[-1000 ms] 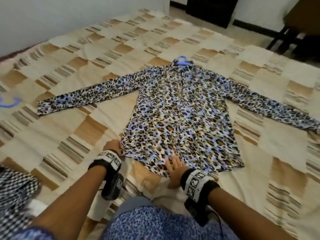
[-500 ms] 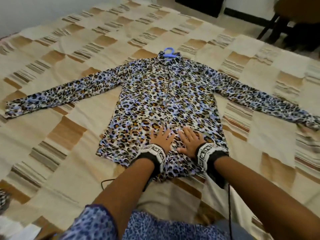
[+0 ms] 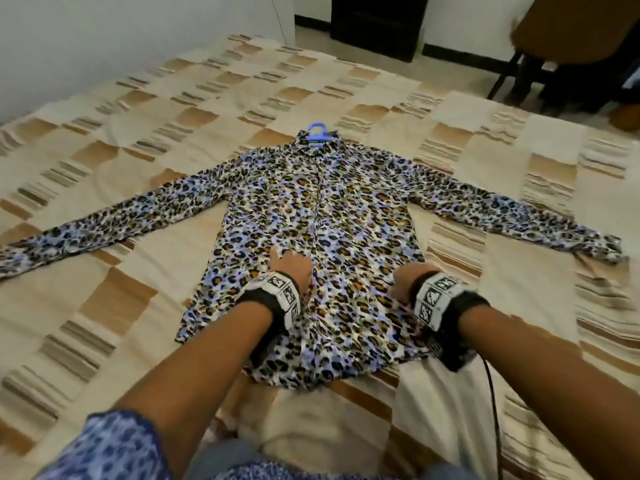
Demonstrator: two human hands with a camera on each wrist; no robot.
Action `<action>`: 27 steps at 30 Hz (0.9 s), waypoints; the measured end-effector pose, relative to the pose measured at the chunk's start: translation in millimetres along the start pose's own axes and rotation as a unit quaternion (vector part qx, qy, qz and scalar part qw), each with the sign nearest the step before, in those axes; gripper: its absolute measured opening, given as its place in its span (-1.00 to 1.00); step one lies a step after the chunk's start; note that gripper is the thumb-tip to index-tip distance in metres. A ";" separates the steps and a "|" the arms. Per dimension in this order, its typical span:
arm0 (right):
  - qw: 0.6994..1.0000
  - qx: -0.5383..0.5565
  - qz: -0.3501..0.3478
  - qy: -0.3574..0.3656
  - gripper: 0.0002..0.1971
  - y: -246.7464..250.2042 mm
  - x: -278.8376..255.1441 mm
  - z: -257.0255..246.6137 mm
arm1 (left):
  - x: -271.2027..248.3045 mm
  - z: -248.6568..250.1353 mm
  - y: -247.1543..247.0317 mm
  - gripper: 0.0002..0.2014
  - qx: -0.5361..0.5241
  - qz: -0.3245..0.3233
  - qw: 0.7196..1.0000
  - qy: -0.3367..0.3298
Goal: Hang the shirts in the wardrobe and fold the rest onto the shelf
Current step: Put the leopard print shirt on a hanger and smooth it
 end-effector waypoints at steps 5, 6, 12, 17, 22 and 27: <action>0.981 0.077 0.176 0.042 -0.50 64.0 62.0 10.9 | 64.0 8.5 41.5 -0.67 0.001 0.044 0.999 0.020; 0.976 0.095 0.185 0.056 -0.45 71.4 77.9 16.4 | 81.3 9.0 46.4 -0.66 -0.012 0.049 0.998 0.030; 0.957 0.094 0.245 0.121 -0.30 104.7 171.4 53.1 | 162.4 23.9 58.9 -0.48 0.050 0.095 0.994 -0.009; 0.979 0.021 0.176 0.098 -0.13 105.1 225.1 93.3 | 223.3 50.3 68.5 -0.42 0.123 0.076 0.985 -0.091; 0.970 0.078 0.216 0.077 0.18 75.4 218.0 130.7 | 252.2 14.8 52.3 -0.18 -0.035 -0.010 0.998 0.043; 0.983 0.121 0.135 0.023 0.19 72.4 208.1 148.4 | 250.2 -9.1 76.7 -0.28 -0.059 -0.053 0.996 0.042</action>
Point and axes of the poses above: each hand's wrist, its own x-axis towards the middle knuckle, its own y-axis out of the back of the hand, z = x × y, the point moved 3 cm from there along x, towards the middle knuckle, and after that the axes turned 15 degrees about y, right-handed, at the moved point
